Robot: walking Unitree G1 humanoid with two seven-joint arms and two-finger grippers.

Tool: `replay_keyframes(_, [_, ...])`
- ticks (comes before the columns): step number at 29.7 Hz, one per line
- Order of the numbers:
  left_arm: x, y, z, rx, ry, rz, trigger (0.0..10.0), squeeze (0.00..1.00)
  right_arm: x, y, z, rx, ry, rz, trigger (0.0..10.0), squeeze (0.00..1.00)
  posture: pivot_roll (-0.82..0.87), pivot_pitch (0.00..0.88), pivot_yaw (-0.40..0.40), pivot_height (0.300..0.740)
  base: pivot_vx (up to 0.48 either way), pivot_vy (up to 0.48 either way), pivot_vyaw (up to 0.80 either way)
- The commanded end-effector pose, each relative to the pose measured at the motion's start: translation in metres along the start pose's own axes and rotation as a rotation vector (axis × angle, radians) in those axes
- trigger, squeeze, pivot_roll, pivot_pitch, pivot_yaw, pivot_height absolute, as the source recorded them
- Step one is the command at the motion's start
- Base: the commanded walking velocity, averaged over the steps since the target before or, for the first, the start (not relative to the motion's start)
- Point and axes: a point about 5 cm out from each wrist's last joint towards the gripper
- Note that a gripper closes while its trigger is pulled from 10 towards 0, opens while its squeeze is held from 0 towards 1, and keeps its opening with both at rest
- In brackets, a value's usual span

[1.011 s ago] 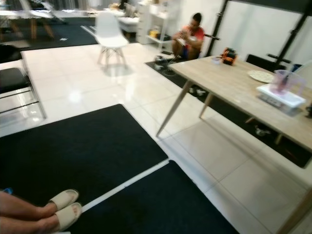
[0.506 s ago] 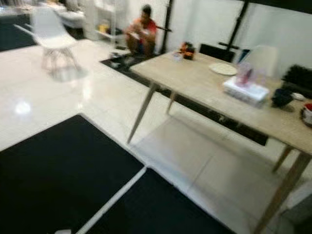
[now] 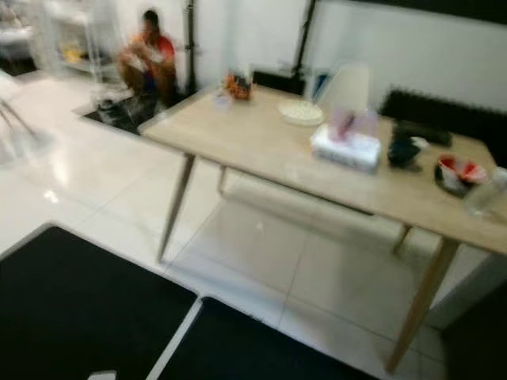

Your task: Restocking fridge

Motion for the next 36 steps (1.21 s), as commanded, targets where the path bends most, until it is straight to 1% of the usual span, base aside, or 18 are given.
replay_keyframes(1, [-0.0003,-0.0071,0.0010,0.005,0.000,-0.030,10.0,0.00,-0.0007,-0.0028,0.0042,-0.001,-0.012,-0.009,10.0,0.00,-0.07,0.000,-0.038,0.740,0.356,0.000,-0.78])
replay_keyframes(13, [0.0001,-0.0063,0.0023,0.004,0.003,-0.027,10.0,0.00,-0.0005,-0.0012,0.0035,0.005,-0.015,-0.005,10.0,0.00,-0.07,0.000,-0.038,0.740,0.340,0.000,-0.78])
replay_keyframes(17, [0.0000,-0.0057,0.0008,0.005,0.019,-0.022,10.0,0.00,-0.0004,-0.0008,0.0034,0.002,-0.019,-0.002,10.0,0.00,-0.07,0.000,-0.038,0.740,0.000,0.000,-0.78])
replay_keyframes(19, [-0.0001,-0.0054,0.0008,-0.011,0.012,-0.016,10.0,0.00,-0.0004,0.0008,0.0040,0.011,-0.034,0.016,10.0,0.00,-0.07,0.000,-0.038,0.740,0.000,0.000,-0.55])
replay_keyframes(23, [-0.0001,-0.0050,0.0014,-0.004,-0.002,-0.017,10.0,0.00,-0.0004,0.0027,0.0038,0.011,-0.033,0.034,10.0,0.00,-0.07,0.000,-0.038,0.740,0.000,0.000,0.00])
replay_keyframes(27, [-0.0001,-0.0055,0.0016,0.011,-0.011,-0.028,10.0,0.00,-0.0003,0.0034,0.0031,0.008,-0.028,0.036,10.0,0.00,-0.06,0.000,-0.038,0.740,0.000,-0.456,0.00])
replay_keyframes(32, [0.0001,-0.0045,0.0019,0.007,-0.011,-0.023,10.0,0.00,-0.0002,0.0045,0.0028,0.006,-0.026,0.040,10.0,0.00,-0.06,0.000,-0.038,0.740,0.000,-0.455,0.00])
replay_keyframes(33, [0.0003,-0.0020,0.0015,-0.012,-0.004,-0.012,10.0,0.00,-0.0002,0.0053,0.0025,0.003,-0.024,0.042,10.0,0.00,-0.06,0.000,-0.038,0.740,0.000,0.000,0.00])
replay_keyframes(36, [0.0002,-0.0011,0.0004,-0.011,0.002,-0.009,10.0,0.00,-0.0001,0.0057,0.0023,0.001,-0.024,0.044,10.0,0.00,-0.06,0.000,-0.039,0.740,0.000,0.000,0.00])
Point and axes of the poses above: a point about 5 cm out from each wrist's last joint towards the gripper, its own x axis pointing out of the wrist towards the gripper, its own y axis along the axis of the wrist's last joint, z = x × y, and after that the axes turned 15 degrees about -x, right-handed
